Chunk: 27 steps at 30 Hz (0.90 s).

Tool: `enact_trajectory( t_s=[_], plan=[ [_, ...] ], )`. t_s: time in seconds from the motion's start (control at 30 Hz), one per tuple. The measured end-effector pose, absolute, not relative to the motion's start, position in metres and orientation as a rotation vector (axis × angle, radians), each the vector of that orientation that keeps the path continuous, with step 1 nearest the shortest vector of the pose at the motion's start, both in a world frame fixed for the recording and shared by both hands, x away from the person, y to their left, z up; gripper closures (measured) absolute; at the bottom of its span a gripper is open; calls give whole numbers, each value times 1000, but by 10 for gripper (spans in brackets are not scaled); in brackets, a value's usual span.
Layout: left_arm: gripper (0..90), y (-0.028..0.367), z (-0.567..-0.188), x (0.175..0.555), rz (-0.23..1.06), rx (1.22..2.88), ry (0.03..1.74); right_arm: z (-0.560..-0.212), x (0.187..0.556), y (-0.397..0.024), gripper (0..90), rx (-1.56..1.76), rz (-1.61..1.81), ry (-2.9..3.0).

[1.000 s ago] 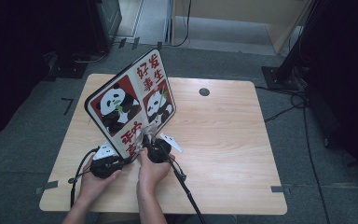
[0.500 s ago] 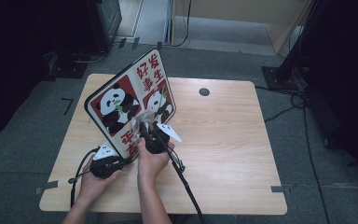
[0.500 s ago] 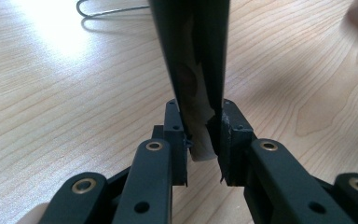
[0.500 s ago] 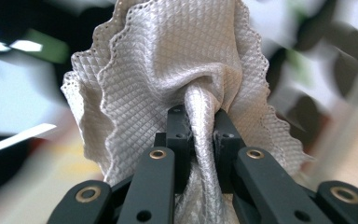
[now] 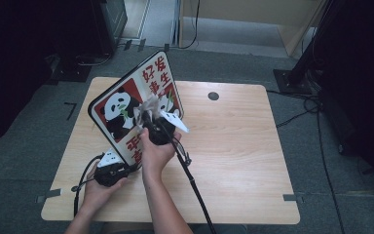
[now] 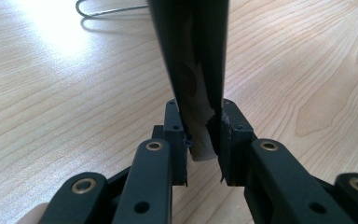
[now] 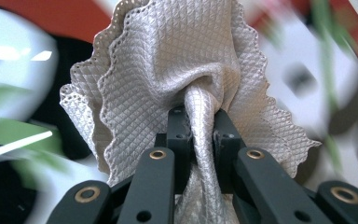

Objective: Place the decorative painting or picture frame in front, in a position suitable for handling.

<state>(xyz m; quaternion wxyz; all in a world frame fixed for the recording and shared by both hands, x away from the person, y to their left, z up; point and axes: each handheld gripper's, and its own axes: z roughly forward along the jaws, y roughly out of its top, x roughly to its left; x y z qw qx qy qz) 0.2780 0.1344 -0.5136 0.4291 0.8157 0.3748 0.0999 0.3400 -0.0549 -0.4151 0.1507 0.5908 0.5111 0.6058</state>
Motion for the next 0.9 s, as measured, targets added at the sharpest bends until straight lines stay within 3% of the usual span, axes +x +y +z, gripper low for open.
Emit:
enact_trajectory(
  t_s=[0.1,0.37,0.67,0.9],
  plan=[
    [769,135,-513,278,246,2037,936,-418,340,-54,809,1678,1692,1485],
    [770,136,-513,279,240,2047,938,-501,328,-77,810,1986,1510,1521],
    [759,134,-504,282,241,2099,950,-519,321,-80,807,2015,1480,1568],
    [707,146,-479,284,194,2020,960,-523,321,-83,807,2022,1474,1586]
  ],
)
